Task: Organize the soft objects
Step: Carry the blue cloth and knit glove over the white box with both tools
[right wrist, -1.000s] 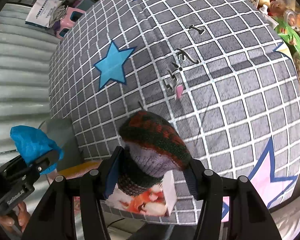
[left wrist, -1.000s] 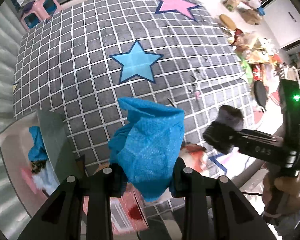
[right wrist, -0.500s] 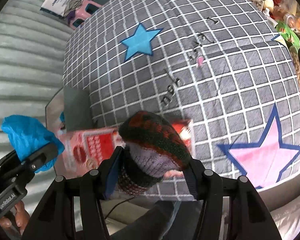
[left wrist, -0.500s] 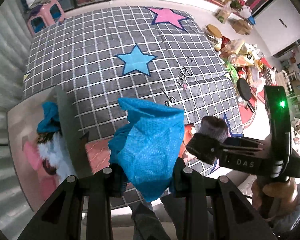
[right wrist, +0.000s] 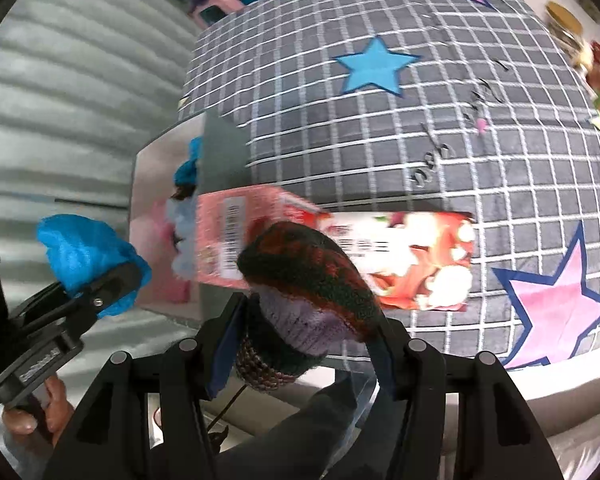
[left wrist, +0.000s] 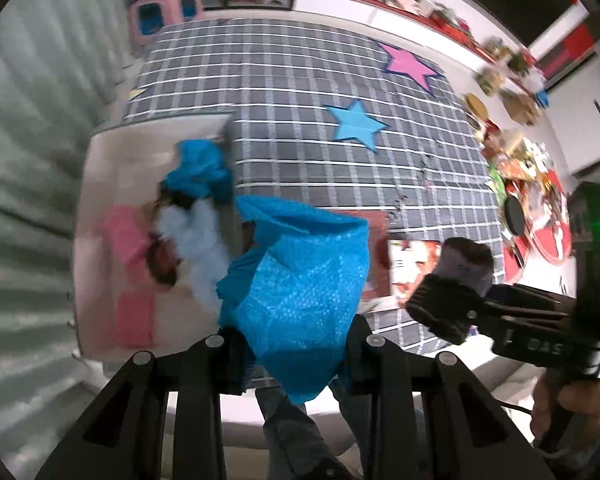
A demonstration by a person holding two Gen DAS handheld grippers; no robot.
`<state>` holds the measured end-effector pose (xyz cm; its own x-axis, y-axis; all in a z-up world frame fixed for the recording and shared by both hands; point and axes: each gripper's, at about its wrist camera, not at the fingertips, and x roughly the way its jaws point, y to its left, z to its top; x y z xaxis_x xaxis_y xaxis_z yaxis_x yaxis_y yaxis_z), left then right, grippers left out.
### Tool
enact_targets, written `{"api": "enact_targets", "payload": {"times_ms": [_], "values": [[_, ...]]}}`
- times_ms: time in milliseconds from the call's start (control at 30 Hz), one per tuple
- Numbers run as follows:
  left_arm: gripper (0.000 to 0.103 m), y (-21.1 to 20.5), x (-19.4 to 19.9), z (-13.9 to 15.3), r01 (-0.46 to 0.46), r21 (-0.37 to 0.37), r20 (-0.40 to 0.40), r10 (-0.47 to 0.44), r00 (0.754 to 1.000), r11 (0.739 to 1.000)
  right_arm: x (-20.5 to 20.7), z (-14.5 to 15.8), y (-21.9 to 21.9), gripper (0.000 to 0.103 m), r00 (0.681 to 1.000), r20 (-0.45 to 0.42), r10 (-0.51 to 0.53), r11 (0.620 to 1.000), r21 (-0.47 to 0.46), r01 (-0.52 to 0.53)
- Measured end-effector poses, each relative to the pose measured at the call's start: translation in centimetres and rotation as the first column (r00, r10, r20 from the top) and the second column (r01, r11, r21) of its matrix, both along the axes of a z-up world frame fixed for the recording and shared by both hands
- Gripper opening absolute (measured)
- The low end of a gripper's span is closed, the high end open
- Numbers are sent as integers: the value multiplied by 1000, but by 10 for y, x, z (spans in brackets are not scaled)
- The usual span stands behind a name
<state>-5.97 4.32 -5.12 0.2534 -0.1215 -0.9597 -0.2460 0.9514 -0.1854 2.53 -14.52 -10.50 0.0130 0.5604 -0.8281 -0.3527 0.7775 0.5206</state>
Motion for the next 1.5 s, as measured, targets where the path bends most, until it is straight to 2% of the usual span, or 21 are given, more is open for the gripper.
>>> {"api": "enact_targets", "payload": {"times_ms": [233, 367, 600, 767, 967, 1233, 1500], "values": [[34, 43, -38, -9, -130, 56, -8, 131, 991, 990, -24, 21, 48, 58, 992, 50, 113, 994, -12, -113], [34, 70, -59, -19, -217, 80, -25, 220, 975, 973, -37, 29, 81, 58, 979, 75, 190, 982, -25, -189], [34, 102, -83, -34, -322, 83, -55, 327, 943, 943, -58, 39, 142, 58, 934, 123, 334, 942, -75, -327], [34, 110, -84, -41, -343, 85, -66, 349, 935, 935, -69, 38, 180, 58, 903, 139, 406, 913, -112, -393], [34, 116, -81, -53, -353, 81, -87, 359, 929, 932, -72, 33, 208, 58, 882, 134, 451, 890, -143, -433], [35, 119, -77, -68, -358, 73, -120, 365, 923, 931, -68, 27, 226, 58, 870, 122, 478, 873, -168, -457], [35, 120, -68, -77, -356, 79, -136, 364, 921, 931, -60, 24, 235, 58, 870, 113, 479, 871, -181, -456]]}}
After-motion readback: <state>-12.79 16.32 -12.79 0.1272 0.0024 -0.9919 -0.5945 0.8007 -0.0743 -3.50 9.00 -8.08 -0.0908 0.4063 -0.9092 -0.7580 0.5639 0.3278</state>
